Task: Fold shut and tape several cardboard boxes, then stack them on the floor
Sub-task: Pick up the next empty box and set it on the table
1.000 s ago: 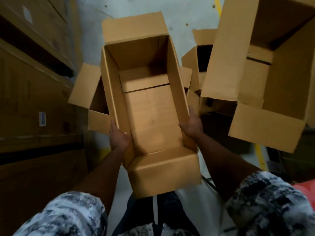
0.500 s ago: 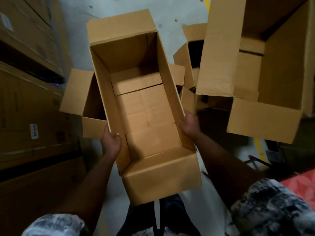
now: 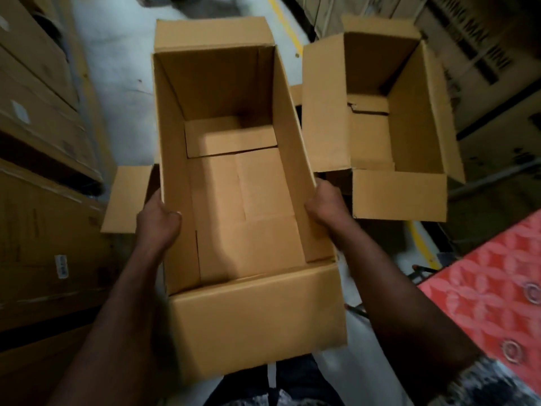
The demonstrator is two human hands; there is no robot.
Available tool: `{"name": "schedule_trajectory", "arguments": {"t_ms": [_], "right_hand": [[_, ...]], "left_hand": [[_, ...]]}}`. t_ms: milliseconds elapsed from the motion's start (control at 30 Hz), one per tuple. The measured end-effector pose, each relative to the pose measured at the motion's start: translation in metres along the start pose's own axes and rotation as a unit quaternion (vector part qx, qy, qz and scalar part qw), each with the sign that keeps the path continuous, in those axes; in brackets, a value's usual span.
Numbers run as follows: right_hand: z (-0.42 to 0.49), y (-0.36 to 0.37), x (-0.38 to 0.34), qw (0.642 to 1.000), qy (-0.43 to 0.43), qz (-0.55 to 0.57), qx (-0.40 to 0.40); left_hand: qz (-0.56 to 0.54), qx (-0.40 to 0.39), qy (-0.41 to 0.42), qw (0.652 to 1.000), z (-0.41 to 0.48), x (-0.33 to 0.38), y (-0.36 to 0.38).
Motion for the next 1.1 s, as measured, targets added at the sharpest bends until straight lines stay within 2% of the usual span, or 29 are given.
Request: {"name": "schedule_trajectory", "arguments": {"t_ms": [200, 433, 733, 1100], "right_hand": [[-0.053, -0.071, 0.033, 0.997, 0.047, 0.017, 0.063], [-0.125, -0.112, 0.115, 0.976, 0.146, 0.048, 0.157], [-0.226, -0.127, 0.234, 0.930, 0.280, 0.101, 0.217], [-0.341, -0.104, 0.375, 0.865, 0.387, 0.178, 0.265]], "left_hand": [[0.038, -0.077, 0.096, 0.992, -0.029, 0.076, 0.000], [0.055, -0.197, 0.166, 0.965, -0.071, 0.135, 0.059], [0.102, -0.329, 0.243, 0.907, -0.158, 0.171, 0.159], [0.163, -0.457, 0.275, 0.830, -0.294, 0.170, 0.273]]}}
Point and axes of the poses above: each hand's wrist, its own z-axis towards the middle knuckle, its own y-axis out of the palm, x = y × z, the point moved 1 cm from there along z, towards the middle knuckle, and after that the axes turned 14 degrees about -z, right-handed, at the moved point
